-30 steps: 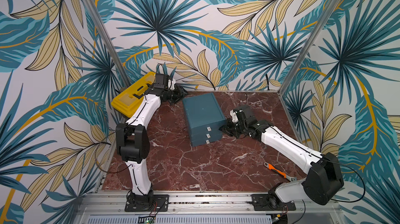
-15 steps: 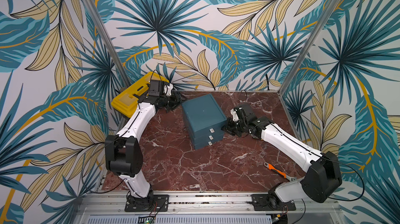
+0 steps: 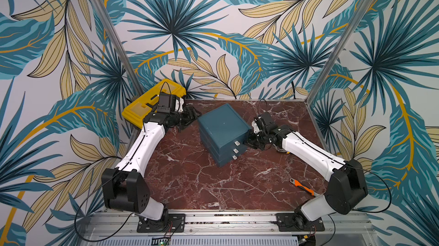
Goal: Take the seed bags out of the drawer
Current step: Adjust the storage box at the center of the board.
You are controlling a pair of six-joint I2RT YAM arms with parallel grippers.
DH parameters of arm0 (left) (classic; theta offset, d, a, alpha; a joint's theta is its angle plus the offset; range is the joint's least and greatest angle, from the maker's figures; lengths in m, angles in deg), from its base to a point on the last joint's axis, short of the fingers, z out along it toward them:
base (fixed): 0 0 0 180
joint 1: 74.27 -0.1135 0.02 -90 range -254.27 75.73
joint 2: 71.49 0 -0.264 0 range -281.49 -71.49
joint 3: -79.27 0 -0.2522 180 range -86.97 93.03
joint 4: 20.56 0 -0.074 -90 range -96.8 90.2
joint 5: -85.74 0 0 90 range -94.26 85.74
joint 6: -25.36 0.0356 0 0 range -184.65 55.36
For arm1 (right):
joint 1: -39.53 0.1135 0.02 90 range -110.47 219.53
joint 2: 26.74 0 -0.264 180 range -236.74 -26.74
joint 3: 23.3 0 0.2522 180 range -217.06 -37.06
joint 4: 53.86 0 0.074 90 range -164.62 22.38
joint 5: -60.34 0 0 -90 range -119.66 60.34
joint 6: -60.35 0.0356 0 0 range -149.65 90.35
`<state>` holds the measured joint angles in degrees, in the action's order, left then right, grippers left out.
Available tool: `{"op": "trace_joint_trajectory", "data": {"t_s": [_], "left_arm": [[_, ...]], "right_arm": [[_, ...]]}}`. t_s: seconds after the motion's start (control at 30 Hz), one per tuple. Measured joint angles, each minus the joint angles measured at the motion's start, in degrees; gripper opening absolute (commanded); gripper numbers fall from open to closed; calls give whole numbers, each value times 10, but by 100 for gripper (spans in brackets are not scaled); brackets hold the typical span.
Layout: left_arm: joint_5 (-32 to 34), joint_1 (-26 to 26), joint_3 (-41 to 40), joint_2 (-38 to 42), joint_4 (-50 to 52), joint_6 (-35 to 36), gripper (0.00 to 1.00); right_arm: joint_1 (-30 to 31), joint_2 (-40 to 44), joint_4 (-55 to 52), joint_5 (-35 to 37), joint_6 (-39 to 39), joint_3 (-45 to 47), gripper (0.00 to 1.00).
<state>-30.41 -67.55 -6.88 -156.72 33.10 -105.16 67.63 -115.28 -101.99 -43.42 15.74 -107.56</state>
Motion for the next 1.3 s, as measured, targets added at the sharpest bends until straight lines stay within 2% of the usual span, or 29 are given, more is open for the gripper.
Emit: {"op": "trace_joint_trajectory", "data": {"t_s": [0.2, 0.3, 0.47, 0.6, 0.77, 0.97, 1.3], "left_arm": [[86, 0, 35, 51, 103, -1, 86], [102, 6, 29, 99, 127, -19, 86], [103, 50, -23, 186, 120, -76, 86], [103, 95, -55, 191, 106, -116, 89], [108, 133, -64, 165, 96, -141, 90], [112, 143, -80, 151, 67, -160, 89], [102, 147, -87, 110, 14, -183, 86]], "right_arm": [[0, 28, 5, 0, 16, 28, 31], [0, 92, 16, -1, 38, 79, 42], [2, 214, 95, -13, 110, 191, 49], [14, 254, 173, -17, 167, 253, 52], [30, 256, 251, -17, 205, 263, 53], [42, 253, 318, -17, 226, 264, 52], [47, 228, 346, -17, 236, 264, 46]]}}
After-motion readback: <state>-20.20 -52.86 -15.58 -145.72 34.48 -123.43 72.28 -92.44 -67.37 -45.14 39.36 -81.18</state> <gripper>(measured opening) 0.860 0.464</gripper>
